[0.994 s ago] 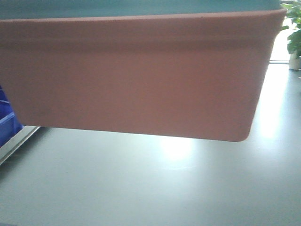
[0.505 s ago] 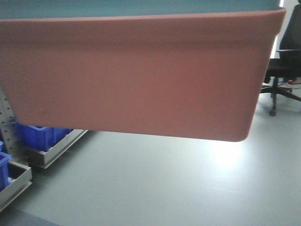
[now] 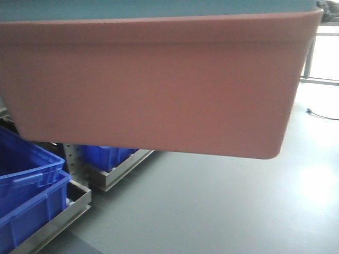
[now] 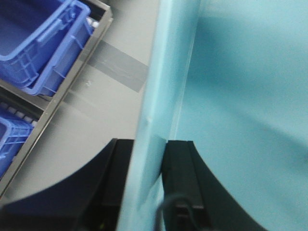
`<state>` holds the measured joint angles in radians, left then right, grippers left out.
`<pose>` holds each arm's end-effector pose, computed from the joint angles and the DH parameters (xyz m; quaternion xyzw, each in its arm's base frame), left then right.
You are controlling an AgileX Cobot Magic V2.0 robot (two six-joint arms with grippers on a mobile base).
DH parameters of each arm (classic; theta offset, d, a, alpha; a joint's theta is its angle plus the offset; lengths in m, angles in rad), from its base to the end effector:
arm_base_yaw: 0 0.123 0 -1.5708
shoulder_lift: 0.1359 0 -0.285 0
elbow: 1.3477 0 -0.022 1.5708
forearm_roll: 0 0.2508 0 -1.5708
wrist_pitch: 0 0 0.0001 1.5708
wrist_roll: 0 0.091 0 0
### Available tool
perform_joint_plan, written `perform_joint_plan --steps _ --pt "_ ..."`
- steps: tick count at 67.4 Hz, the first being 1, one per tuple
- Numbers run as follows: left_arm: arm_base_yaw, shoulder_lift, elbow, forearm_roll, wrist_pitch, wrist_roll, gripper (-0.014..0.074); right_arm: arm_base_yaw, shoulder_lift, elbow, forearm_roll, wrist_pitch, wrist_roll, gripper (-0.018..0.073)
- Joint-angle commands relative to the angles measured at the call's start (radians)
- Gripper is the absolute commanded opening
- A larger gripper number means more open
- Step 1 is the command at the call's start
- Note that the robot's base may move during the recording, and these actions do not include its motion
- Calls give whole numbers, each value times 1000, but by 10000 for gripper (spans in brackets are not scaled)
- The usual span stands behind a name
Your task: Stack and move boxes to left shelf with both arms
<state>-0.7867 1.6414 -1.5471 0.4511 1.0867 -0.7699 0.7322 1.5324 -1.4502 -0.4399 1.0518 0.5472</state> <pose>0.2728 -0.2238 0.3493 0.0623 0.9466 -0.0072 0.3163 0.2633 0.1914 0.3586 -0.1423 0.9335 -0.0184 0.3288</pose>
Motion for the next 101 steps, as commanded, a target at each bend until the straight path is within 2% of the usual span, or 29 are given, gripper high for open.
perform_joint_plan --steps 1,101 --pt "-41 -45 -48 -50 -224 -4 -3 30 -37 -44 80 -238 -22 56" --pt "-41 -45 -48 -50 -224 -4 -3 30 -37 -44 80 -238 -22 56"
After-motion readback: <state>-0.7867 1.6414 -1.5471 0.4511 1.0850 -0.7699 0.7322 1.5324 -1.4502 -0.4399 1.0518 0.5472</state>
